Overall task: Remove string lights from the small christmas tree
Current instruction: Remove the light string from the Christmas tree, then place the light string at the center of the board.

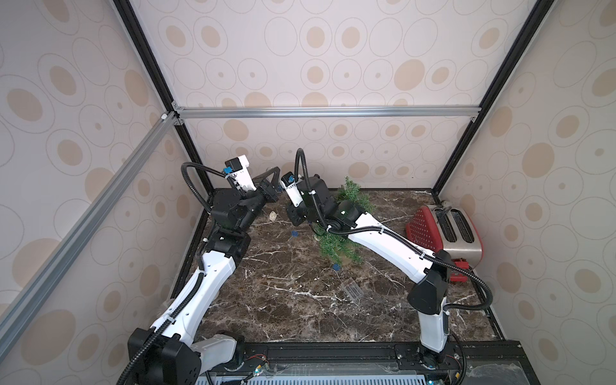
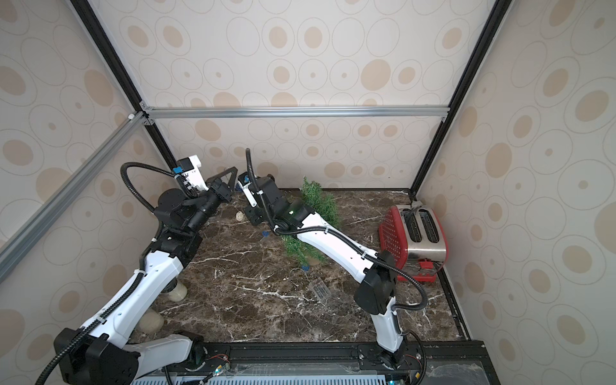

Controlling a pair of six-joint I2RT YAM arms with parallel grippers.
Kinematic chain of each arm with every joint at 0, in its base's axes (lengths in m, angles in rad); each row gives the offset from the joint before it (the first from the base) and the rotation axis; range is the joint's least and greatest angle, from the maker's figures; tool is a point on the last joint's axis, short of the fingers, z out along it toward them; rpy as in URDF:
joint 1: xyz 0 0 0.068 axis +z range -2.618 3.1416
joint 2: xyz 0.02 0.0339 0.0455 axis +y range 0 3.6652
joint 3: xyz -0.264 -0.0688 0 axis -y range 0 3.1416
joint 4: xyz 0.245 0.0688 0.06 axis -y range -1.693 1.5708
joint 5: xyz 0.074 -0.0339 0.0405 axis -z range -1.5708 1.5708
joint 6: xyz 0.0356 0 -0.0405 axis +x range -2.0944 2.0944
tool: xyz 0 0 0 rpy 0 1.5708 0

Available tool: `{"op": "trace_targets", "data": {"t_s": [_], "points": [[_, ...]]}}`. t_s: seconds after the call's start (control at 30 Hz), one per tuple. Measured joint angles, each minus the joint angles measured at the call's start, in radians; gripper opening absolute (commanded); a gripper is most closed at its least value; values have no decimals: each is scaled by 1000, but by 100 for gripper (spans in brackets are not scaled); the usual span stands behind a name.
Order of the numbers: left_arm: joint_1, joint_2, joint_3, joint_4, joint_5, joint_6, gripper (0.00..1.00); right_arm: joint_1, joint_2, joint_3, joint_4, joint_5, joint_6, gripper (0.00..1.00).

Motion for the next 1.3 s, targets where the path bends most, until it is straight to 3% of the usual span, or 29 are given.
{"op": "trace_targets", "data": {"t_s": [0.23,0.53,0.9,1.13,1.3], "points": [[0,-11,-21,-2,0,0,0,-4,-40,-73,41,-31,-2,0],[0,-48,-31,-5,-22,12,0,-8,-96,-101,38,-251,45,0],[0,-57,-47,-37,-26,28,0,-5,-157,-192,33,-415,100,0],[-3,-74,-47,-69,3,38,0,29,-257,-255,31,-444,101,0],[-35,-95,-47,-108,57,47,0,60,-370,-357,37,-382,94,0]]}}
